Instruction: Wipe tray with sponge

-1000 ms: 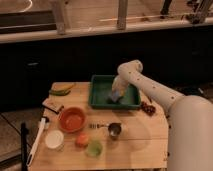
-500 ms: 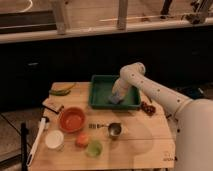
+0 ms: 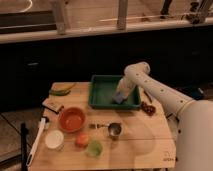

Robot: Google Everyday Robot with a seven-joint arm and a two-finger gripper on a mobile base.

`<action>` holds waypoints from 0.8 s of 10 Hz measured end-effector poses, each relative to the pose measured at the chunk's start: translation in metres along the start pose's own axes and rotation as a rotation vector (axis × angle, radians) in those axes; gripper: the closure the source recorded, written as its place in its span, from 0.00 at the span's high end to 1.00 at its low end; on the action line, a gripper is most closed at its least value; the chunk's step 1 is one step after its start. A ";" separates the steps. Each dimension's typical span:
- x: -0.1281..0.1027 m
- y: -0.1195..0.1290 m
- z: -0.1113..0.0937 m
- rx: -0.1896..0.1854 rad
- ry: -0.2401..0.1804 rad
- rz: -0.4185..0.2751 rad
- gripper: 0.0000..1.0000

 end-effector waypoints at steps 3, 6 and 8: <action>-0.007 -0.013 0.005 0.009 -0.022 -0.037 0.00; -0.024 -0.021 0.006 0.016 -0.052 -0.088 0.00; -0.029 -0.022 0.004 0.020 -0.064 -0.107 0.00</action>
